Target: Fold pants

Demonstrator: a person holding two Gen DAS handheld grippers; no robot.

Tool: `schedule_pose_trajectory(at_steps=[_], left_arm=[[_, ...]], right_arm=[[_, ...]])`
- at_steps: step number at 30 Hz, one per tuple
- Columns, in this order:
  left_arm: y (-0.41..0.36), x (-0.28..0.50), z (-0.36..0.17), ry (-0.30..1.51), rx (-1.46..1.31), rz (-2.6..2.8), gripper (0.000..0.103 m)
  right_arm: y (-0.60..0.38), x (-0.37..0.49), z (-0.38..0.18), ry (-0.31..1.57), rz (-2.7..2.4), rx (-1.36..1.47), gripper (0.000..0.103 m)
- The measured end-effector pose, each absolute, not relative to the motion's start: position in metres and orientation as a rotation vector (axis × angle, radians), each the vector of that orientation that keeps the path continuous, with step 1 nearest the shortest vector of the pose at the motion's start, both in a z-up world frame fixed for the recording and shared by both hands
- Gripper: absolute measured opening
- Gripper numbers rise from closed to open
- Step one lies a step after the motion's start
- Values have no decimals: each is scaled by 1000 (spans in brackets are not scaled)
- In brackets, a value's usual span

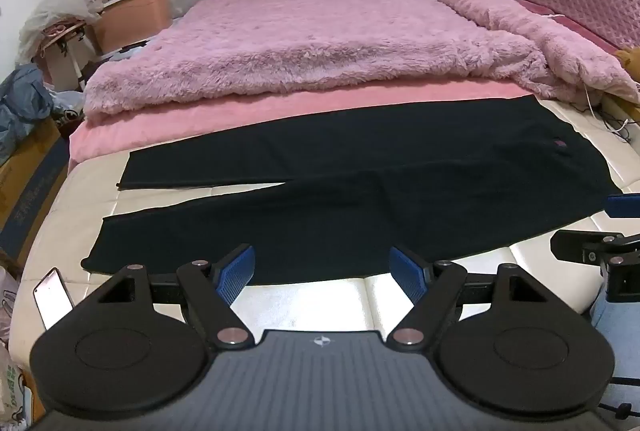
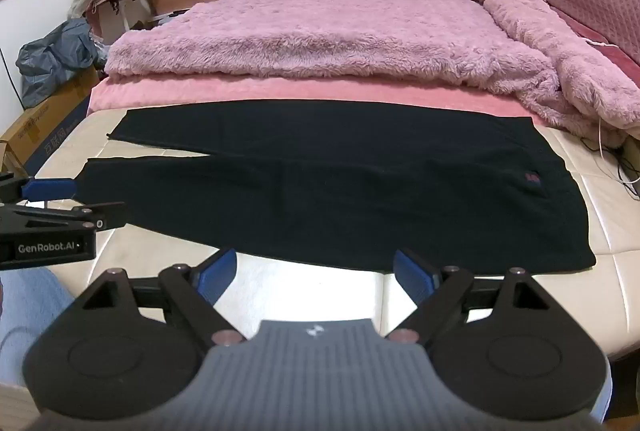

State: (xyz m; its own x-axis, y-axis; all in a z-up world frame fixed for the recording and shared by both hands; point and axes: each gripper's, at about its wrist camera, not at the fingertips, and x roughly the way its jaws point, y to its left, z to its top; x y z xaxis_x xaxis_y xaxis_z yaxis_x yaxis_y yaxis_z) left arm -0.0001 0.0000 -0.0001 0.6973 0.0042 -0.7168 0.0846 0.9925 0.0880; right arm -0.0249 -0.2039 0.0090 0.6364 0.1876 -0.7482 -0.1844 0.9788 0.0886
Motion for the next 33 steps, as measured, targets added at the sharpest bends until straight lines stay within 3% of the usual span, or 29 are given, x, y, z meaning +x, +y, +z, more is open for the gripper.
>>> schedule_pose_trajectory(at_steps=[33], left_arm=[[0,0,0,801,114,-46,90]], right_arm=[[-203,-26,9,861,210,-2,82]])
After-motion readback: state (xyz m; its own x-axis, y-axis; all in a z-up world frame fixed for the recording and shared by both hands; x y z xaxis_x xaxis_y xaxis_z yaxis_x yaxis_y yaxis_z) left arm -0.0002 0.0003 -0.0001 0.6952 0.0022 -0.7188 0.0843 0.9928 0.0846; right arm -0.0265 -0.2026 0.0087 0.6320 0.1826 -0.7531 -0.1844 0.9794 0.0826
